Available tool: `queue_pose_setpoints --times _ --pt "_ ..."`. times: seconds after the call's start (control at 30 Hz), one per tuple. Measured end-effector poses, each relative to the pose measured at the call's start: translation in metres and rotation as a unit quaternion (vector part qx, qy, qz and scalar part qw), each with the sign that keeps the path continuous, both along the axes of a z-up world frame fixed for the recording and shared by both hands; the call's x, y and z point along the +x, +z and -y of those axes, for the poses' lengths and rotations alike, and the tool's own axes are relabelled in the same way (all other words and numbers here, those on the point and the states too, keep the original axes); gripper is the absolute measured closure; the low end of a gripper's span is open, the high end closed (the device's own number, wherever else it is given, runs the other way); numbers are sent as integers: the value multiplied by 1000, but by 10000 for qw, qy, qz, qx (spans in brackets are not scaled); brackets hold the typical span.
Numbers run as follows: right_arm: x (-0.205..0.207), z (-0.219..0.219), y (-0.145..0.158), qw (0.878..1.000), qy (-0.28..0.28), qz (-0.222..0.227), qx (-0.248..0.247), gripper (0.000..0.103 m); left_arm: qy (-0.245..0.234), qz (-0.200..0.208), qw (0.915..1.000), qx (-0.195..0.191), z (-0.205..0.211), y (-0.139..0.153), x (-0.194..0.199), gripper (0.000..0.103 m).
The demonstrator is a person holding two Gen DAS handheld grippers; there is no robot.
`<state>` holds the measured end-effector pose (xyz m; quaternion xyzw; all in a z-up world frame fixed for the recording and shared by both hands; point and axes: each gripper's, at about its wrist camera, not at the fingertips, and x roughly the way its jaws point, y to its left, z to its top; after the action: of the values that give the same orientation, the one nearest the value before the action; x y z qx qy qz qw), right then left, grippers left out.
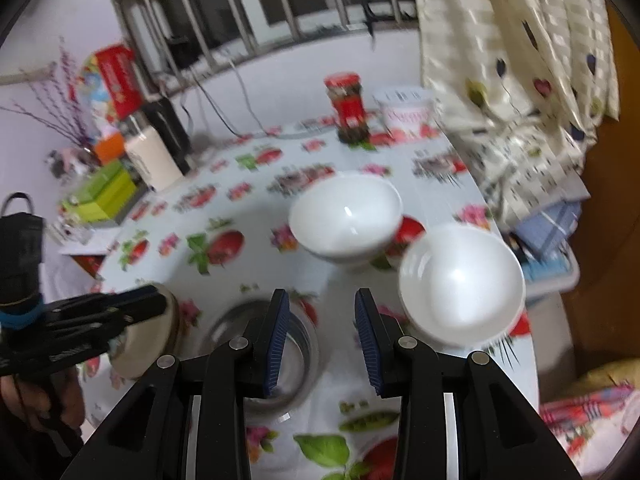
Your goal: Organize plates and bowls
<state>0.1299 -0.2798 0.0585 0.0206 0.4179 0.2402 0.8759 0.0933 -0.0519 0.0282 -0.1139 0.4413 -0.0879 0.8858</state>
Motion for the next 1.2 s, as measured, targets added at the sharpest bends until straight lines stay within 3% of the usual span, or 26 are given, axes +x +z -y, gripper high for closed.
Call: queue_pose_setpoints --times 0.13,0.27,0.5,0.77,0.83,1.07,1.2 --pt "10 3 -1 9999 50 -10 139 69 -87 18 10000 10 4 2 11 72" --pt "22 5 -5 9997 -12 -190 160 58 -115 -17 9999 -21 5 3 26 72" --pt "47 10 -11 9983 -102 -538 222 58 -120 -187 9997 -139 7 -1 53 72" --pt "68 11 -9 9982 13 -533 290 58 -227 -220 9994 -147 17 -5 80 72" --pt "73 10 -10 9982 4 -546 236 59 -249 -212 9993 -175 19 -5 87 72" --pt "96 10 -20 9976 -52 -682 130 77 -221 -280 9988 -330 20 -9 106 72" --pt "107 9 -24 9974 -104 -712 59 78 -213 -333 9983 -426 23 -12 118 72"
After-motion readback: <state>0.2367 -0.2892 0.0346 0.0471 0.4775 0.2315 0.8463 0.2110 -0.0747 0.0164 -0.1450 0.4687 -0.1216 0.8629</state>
